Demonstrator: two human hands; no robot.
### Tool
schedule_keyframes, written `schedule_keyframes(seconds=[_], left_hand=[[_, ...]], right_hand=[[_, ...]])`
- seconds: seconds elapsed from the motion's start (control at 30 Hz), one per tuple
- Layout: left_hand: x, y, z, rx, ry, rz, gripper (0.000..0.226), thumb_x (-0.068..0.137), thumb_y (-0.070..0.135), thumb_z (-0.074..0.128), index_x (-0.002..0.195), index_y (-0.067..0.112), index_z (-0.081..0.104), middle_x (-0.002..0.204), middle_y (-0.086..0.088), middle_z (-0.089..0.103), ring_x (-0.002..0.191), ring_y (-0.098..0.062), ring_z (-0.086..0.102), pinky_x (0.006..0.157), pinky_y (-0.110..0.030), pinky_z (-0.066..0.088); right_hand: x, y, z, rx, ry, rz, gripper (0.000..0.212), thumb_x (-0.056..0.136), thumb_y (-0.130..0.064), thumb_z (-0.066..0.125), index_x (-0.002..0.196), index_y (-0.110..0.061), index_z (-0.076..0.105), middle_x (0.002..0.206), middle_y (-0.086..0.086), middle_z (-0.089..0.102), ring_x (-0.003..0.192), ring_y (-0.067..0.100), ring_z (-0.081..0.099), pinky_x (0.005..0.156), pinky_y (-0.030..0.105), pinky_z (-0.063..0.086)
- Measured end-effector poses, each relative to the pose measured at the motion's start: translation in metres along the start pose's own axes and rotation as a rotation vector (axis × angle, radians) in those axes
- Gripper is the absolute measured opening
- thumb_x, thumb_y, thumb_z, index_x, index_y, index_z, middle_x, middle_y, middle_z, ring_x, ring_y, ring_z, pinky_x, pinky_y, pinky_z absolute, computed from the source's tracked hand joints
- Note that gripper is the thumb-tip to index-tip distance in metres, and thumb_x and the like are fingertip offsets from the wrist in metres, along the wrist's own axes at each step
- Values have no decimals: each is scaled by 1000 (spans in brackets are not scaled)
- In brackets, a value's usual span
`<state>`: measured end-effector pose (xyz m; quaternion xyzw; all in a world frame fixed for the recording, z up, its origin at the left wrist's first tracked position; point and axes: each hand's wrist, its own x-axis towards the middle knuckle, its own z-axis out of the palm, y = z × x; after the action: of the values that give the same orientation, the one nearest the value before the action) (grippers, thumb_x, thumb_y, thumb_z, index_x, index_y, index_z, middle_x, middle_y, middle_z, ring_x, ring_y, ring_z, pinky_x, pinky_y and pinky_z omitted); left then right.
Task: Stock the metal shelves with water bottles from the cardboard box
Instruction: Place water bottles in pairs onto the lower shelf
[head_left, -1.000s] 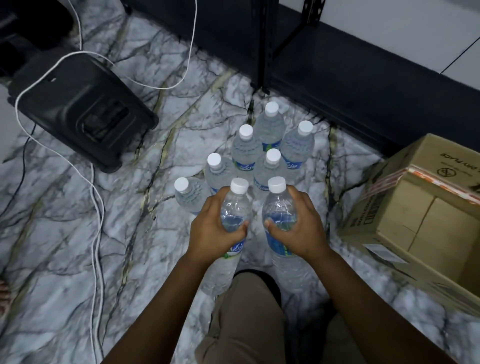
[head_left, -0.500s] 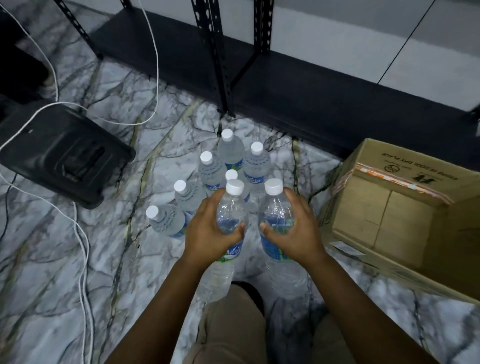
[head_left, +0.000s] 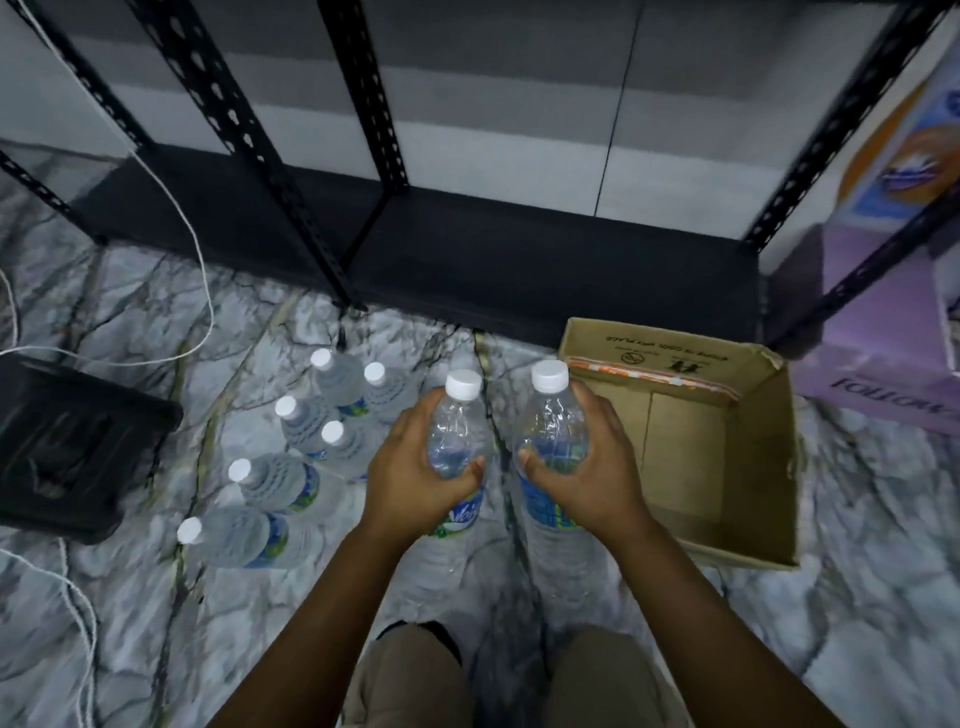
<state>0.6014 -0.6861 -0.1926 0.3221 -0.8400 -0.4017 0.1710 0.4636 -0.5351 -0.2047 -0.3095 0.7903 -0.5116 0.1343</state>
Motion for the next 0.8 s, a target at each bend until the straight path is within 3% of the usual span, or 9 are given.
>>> schedule_keyframes(seconds=[0.1,0.2,0.43,0.5,0.6,0.8], left_hand=[[8,26,21,-3,-33,16,77,66,53,68,136,45,37,134,10,53,122,-11,52,102,-39,47],[14,47,39,-9,-48,34,79,66,52,69,137,41,38,135,10,53,123,-11,52,101,-40,47],[27,86,59,-43,-65,84,76,66,46,70,135,41,39,125,17,51,112,0,50,92,-19,41],[32,91,59,-61,-78,103,73,65,48,69,132,46,39,126,15,54,114,-2,52,92,-22,45],[40,95,55,-71,-102,126,75,65,49,70,133,44,38,130,9,55,118,-11,54,97,-38,50],[57,107,46,-85,-158,167,79,63,57,65,134,44,34,130,7,56,117,-13,55,96,-41,50]], right_hand=[[3,6,-34,-13,44,23,83,68,-47,76,140,-22,42,133,-6,48,120,3,46,95,17,37],[5,10,-65,-32,86,26,81,69,-44,76,139,-24,42,131,-8,49,119,4,46,94,18,37],[7,13,-102,-59,130,93,83,70,-43,78,140,-23,40,133,-6,47,118,2,42,95,24,40],[6,9,-107,-82,153,113,85,70,-37,81,142,-22,39,132,-7,45,117,0,39,93,20,36],[5,0,-109,-99,200,123,83,70,-31,82,141,-21,40,125,-13,43,116,3,43,92,18,38],[6,-19,-108,-82,303,141,82,71,-29,84,139,-15,42,132,1,49,122,14,48,98,27,41]])
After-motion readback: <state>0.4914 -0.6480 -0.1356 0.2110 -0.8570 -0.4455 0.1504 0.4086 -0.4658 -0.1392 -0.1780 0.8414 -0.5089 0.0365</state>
